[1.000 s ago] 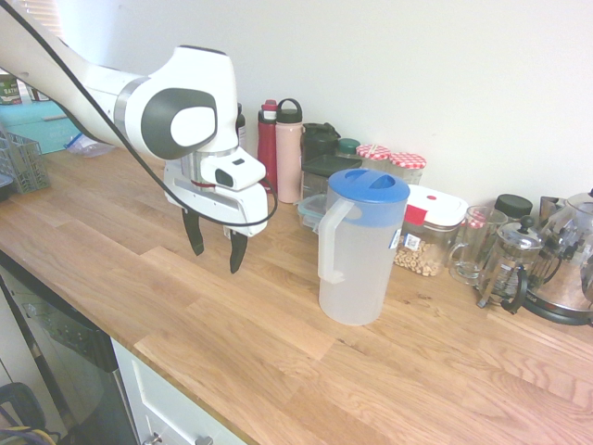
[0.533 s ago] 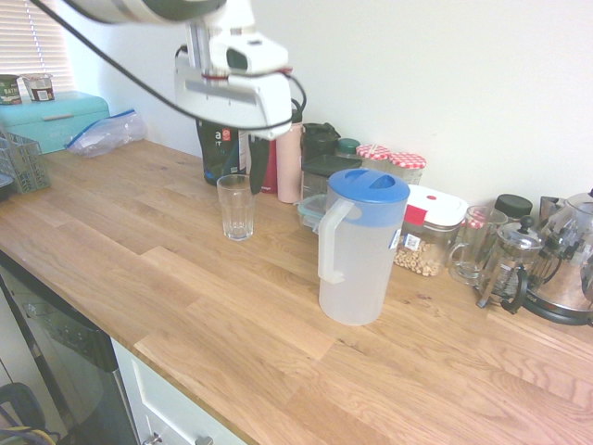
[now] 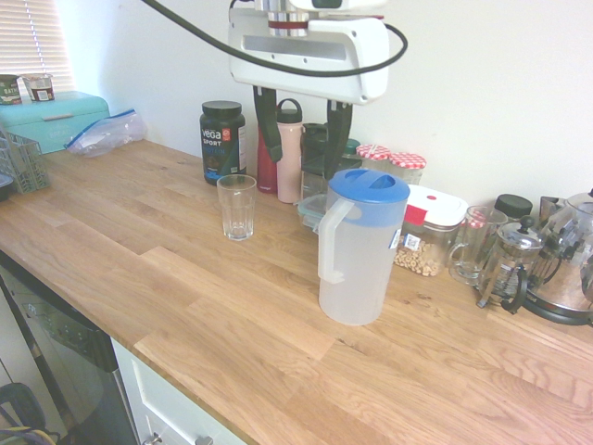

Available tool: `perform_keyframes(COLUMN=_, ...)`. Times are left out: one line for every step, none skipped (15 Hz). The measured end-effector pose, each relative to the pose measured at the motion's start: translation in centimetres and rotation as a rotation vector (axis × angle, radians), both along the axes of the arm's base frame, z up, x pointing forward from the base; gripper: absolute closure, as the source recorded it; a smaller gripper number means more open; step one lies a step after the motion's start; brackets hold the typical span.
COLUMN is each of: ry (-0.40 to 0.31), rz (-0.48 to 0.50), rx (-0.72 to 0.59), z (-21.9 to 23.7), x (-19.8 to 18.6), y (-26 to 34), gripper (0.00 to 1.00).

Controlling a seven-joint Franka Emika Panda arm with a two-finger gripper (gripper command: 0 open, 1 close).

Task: Pour me some water

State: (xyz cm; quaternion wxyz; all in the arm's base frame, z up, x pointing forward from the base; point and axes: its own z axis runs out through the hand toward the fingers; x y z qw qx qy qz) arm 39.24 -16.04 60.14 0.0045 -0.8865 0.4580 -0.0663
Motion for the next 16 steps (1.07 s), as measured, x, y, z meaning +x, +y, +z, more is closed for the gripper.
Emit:
perform_keyframes(ry=0.013, rz=-0.005, rx=0.005, z=-1.0, x=0.4, y=-0.7, gripper=0.0)
perform_keyframes(ry=0.023, rz=-0.012, rx=0.006, z=-2.2, x=0.8, y=-1.3, gripper=0.0)
perform_keyframes(ry=0.031, rz=-0.02, rx=0.006, z=-3.5, x=1.3, y=-1.8, gripper=0.0)
perform_keyframes(ry=0.037, rz=-0.021, rx=0.006, z=-4.8, x=2.0, y=-2.3, gripper=0.0)
perform_keyframes(ry=0.041, rz=-0.015, rx=0.006, z=-5.9, x=2.7, y=-2.6, gripper=0.0)
perform_keyframes(ry=0.046, rz=-0.008, rx=0.005, z=-6.9, x=3.3, y=-2.8, gripper=1.0)
perform_keyframes(ry=0.05, rz=-0.004, rx=0.004, z=-7.6, x=3.8, y=-2.9, gripper=1.0)
perform_keyframes(ry=0.052, rz=-0.003, rx=0.0, z=-8.2, x=4.2, y=-3.0, gripper=1.0)
perform_keyframes(ry=0.052, rz=-0.004, rx=-0.006, z=-8.8, x=4.5, y=-3.1, gripper=1.0)
perform_keyframes(ry=0.055, rz=-0.006, rx=-0.014, z=-9.2, x=4.7, y=-3.3, gripper=1.0)
perform_keyframes(ry=0.059, rz=-0.009, rx=-0.017, z=-9.5, x=4.8, y=-3.3, gripper=1.0)
perform_keyframes(ry=0.063, rz=-0.011, rx=-0.019, z=-9.6, x=4.9, y=-3.4, gripper=1.0)
perform_keyframes(ry=0.064, rz=-0.014, rx=-0.02, z=-9.7, x=4.8, y=-3.5, gripper=1.0)
perform_keyframes(ry=0.062, rz=-0.017, rx=-0.02, z=-9.7, x=4.8, y=-3.6, gripper=1.0)
perform_keyframes(ry=0.06, rz=-0.02, rx=-0.018, z=-9.7, x=4.8, y=-3.7, gripper=1.0)
perform_keyframes(ry=0.057, rz=-0.024, rx=-0.013, z=-9.7, x=4.8, y=-3.8, gripper=1.0)
